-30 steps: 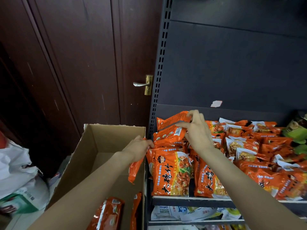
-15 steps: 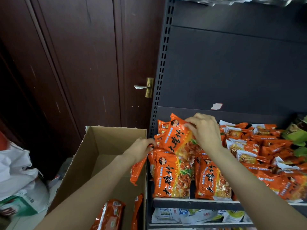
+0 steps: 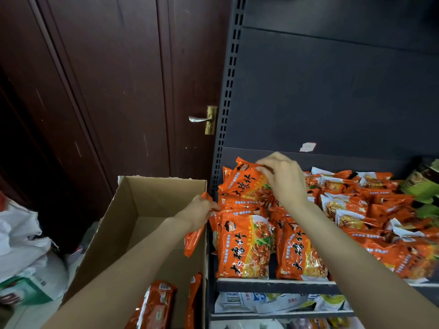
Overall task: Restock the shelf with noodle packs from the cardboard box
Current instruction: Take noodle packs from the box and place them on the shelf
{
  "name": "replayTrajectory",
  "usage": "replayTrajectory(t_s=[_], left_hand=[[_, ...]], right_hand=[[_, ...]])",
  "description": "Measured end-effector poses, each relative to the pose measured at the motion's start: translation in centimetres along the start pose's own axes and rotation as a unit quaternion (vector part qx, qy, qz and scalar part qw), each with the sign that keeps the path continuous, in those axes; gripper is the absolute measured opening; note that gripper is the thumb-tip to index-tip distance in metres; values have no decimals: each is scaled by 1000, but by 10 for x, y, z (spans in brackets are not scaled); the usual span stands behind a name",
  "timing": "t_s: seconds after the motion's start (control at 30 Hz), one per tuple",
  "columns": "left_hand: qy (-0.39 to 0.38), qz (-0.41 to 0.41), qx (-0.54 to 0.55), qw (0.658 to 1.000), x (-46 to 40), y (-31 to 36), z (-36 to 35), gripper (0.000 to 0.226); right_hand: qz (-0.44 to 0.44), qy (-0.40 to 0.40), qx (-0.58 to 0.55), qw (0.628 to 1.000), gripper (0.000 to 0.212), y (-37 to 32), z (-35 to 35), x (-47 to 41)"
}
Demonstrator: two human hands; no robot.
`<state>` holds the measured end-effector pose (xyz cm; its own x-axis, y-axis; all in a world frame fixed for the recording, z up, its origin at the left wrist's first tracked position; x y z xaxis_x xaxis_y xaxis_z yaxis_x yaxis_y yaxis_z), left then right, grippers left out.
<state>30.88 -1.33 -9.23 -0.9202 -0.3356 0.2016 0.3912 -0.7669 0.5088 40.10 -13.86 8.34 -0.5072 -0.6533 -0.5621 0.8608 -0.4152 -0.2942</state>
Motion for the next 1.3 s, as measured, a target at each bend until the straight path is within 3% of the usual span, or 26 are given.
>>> replayTrajectory(t_s=[0.2,0.5,0.8,0.9,1.13,1.3], left_hand=[[30,9,49,998,2,-11,9,40],[31,20,6,999,1,-22,5,48],[12,5,12,1000,2,-20,-2,33],[10,-5,15,1000,6,-18,-3,34],[-1,-28,23,999,15,-10,0,33],[-45,-37,20,998,13,-8,-8,29]], right_hand=[[16,-47,25,998,18,-4,-17,3],[46,-44,75,995,19,-12,-26,-4],[69,-19,75,995,15,-17,-23,-6],[91,-43,78,992,18,-22,-30,-4],[79,-202,104,971,27,-32,-59,-4],[55,-153,120,979,28,-27,-47,-8]])
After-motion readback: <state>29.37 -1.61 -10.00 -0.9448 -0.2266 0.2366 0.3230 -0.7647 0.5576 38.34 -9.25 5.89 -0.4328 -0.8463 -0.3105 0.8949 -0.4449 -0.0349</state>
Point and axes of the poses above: each hand's wrist, its own x-axis away from the middle knuckle, its own z-axis out of the back of the hand, y = z × x, the point moved 10 cm from there along -x, towards the middle knuckle, and after that the axes turned 1 degree about -x, right-handed, at the moved point
